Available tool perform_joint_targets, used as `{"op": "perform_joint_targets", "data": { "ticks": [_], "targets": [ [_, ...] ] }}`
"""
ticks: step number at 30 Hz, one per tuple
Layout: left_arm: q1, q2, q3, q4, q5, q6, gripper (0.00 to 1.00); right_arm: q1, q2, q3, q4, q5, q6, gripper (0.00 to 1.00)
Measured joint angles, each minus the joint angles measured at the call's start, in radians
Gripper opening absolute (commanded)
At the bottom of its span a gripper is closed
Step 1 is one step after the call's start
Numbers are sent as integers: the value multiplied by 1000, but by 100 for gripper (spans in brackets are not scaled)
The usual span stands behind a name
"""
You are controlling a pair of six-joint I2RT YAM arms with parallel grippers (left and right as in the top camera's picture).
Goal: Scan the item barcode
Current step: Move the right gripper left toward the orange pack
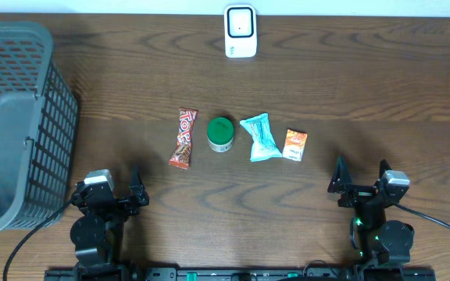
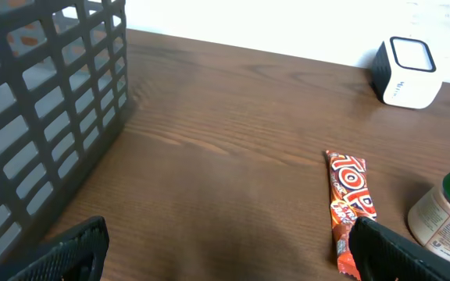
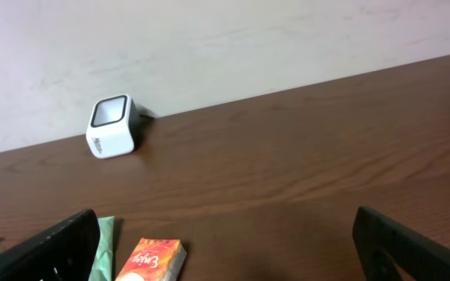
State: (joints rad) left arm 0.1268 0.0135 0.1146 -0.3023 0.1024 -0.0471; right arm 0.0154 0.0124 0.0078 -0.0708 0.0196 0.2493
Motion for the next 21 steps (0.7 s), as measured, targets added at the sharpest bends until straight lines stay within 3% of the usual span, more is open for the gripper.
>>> {"op": "perform_joint_targets", "data": {
  "ticks": [15,21],
  "targets": [
    [-32,0,0,0,0,0,98,0,0,-1,41,17,17,99],
    [-32,0,0,0,0,0,98,0,0,20,8,-222,63,99]
  ]
}}
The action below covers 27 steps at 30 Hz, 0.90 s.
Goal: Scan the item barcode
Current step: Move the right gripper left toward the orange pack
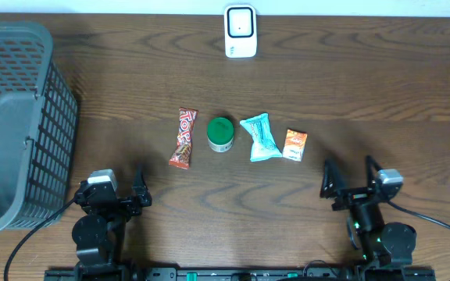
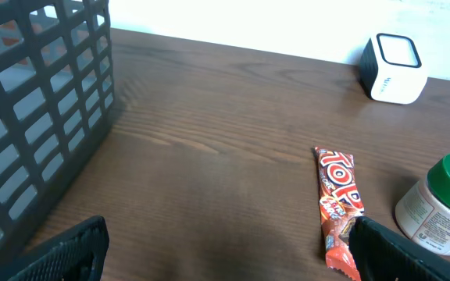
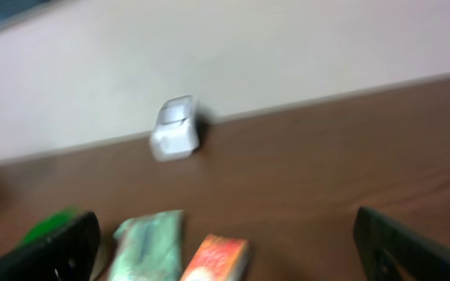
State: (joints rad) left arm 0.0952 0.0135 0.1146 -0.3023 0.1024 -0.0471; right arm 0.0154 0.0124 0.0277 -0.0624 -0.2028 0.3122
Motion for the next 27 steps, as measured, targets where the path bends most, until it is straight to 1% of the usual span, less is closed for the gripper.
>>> {"op": "perform_joint_targets", "data": {
  "ticks": [6,10,12,16,19,21,22,23,24,25,26,27],
  "targets": [
    [0,-1,0,0,0,0,98,0,52,77,-223,-98,79,99],
    [0,-1,0,0,0,0,98,0,180,169,-303,-100,106,99],
    [0,-1,0,0,0,0,98,0,269,230,-341,-89,121,99],
    [0,-1,0,0,0,0,98,0,533,404,-449,-94,143,99],
    [0,-1,0,-1,0,0,98,0,722,536,-472,-196,132,99],
    [0,-1,0,-1,0,0,98,0,840,612,-464,-319,113,99],
    [0,-1,0,-1,0,0,98,0,884,638,-461,-378,106,92],
    [0,-1,0,-1,0,0,98,0,925,655,-449,-436,93,61],
    [0,-1,0,-1,0,0,98,0,968,665,-423,-489,86,34],
    [0,-1,0,-1,0,0,98,0,1005,668,-396,-529,83,17],
    [0,-1,0,-1,0,0,98,1,1030,669,-379,-550,82,3],
    [0,-1,0,-1,0,0,98,2,1064,669,-360,-562,87,1]
  ]
}}
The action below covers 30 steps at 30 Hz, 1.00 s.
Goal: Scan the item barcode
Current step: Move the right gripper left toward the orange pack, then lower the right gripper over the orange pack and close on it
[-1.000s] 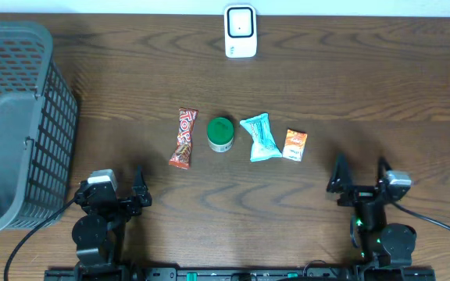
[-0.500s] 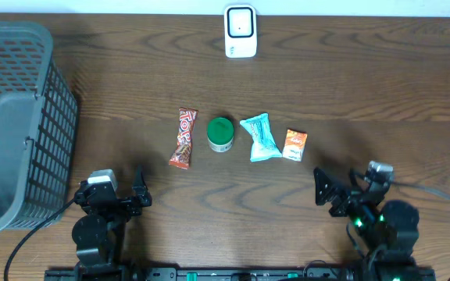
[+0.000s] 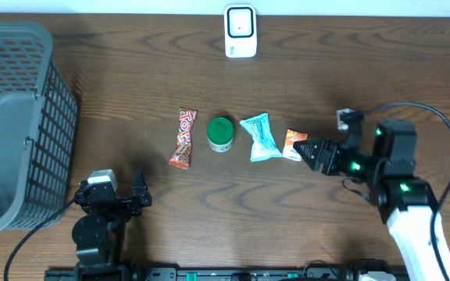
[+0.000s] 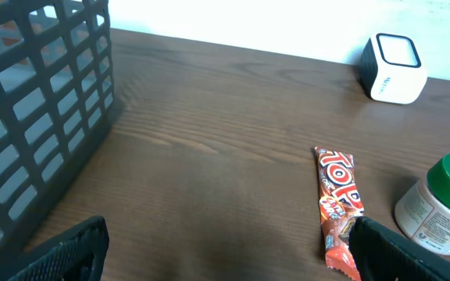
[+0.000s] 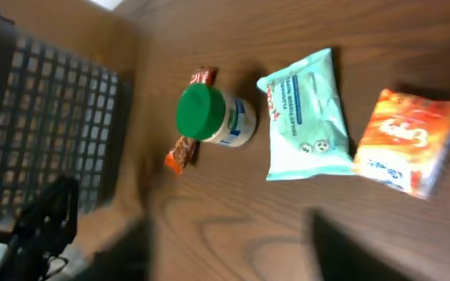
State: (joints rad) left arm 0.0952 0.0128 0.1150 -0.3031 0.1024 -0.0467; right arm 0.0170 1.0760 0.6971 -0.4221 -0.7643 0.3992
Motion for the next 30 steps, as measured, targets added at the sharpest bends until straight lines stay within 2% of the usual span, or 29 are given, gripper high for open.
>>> {"op": "perform_joint_targets", "data": {
  "ticks": [5,12,16,30],
  "targets": [
    [0,0,0,0,0,0,98,0,166,3,18,2,35,1],
    [0,0,0,0,0,0,98,0,356,3,168,5,15,1],
    [0,0,0,0,0,0,98,0,424,3,235,10,9,1],
    [0,0,0,0,0,0,98,0,605,5,278,128,3,1]
  ]
}}
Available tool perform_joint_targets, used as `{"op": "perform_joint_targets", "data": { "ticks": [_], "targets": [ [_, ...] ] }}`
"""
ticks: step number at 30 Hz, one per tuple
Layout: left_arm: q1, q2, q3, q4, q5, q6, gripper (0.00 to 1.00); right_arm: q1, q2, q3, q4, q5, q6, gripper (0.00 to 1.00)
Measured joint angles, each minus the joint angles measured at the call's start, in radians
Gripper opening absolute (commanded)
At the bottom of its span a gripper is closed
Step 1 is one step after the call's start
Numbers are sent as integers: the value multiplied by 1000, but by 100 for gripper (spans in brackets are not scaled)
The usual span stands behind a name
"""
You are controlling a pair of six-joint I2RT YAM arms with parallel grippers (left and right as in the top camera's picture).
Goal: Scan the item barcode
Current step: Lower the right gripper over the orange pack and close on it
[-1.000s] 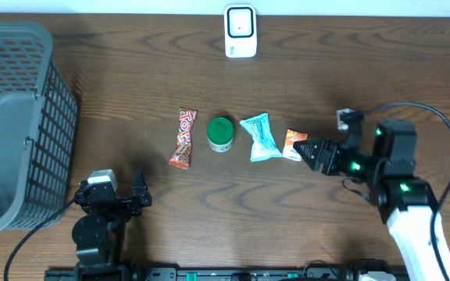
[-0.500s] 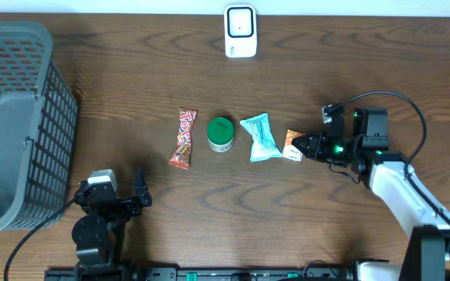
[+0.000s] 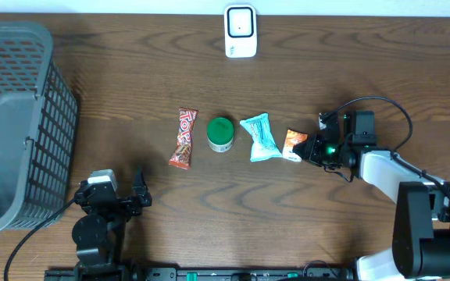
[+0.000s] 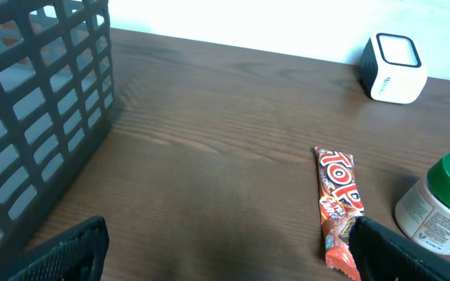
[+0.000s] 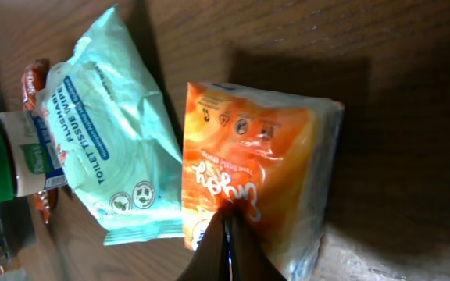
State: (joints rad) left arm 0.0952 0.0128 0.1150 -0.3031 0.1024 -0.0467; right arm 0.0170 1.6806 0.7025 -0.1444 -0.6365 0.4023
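Note:
An orange packet [image 3: 293, 144] lies on the wooden table, rightmost in a row of items, and fills the right wrist view [image 5: 264, 156]. My right gripper [image 3: 306, 148] reaches in from the right to its edge. Its fingers are pressed together, with the tips [image 5: 226, 222] pinched on the packet's wrapper. The white barcode scanner [image 3: 240, 31] stands at the far edge, also in the left wrist view [image 4: 394, 69]. My left gripper [image 3: 139, 197] rests near the front left, open [image 4: 225, 257] with nothing between its fingers.
Left of the orange packet lie a teal tissue pack [image 3: 260, 137], a green-lidded jar [image 3: 220, 134] and a red candy bar [image 3: 183, 137]. A dark mesh basket [image 3: 14, 117] stands at the far left. The right arm's cable [image 3: 381, 105] loops above the arm.
My right gripper was open just short of the orange packet. It now sits at the packet's right edge with its fingers shut on it. The packet and the left arm have not moved.
Both grippers rested open at the front of the table, the right one first facing the scanner and then turned toward the items. The right arm then stood extended beside the orange packet, open, and is now shut on it. The left arm stayed parked.

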Motion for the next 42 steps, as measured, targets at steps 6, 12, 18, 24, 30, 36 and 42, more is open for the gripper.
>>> {"op": "perform_joint_targets", "data": {
  "ticks": [6,12,18,24,30,36,42],
  "targets": [
    [0,0,0,0,0,0,98,0,0,5,-11,9,-10,1],
    [0,0,0,0,0,0,98,0,-27,5,-40,2,-17,1],
    [0,0,0,0,0,0,98,0,-200,5,-132,6,-23,1],
    [0,0,0,0,0,0,98,51,-318,5,-141,80,-19,1],
    [0,0,0,0,0,0,98,186,-274,5,-71,246,-12,1],
    [0,0,0,0,0,0,98,258,-211,5,-12,359,17,1],
    [0,0,0,0,0,0,98,261,-107,5,-2,402,59,1]
  ]
}}
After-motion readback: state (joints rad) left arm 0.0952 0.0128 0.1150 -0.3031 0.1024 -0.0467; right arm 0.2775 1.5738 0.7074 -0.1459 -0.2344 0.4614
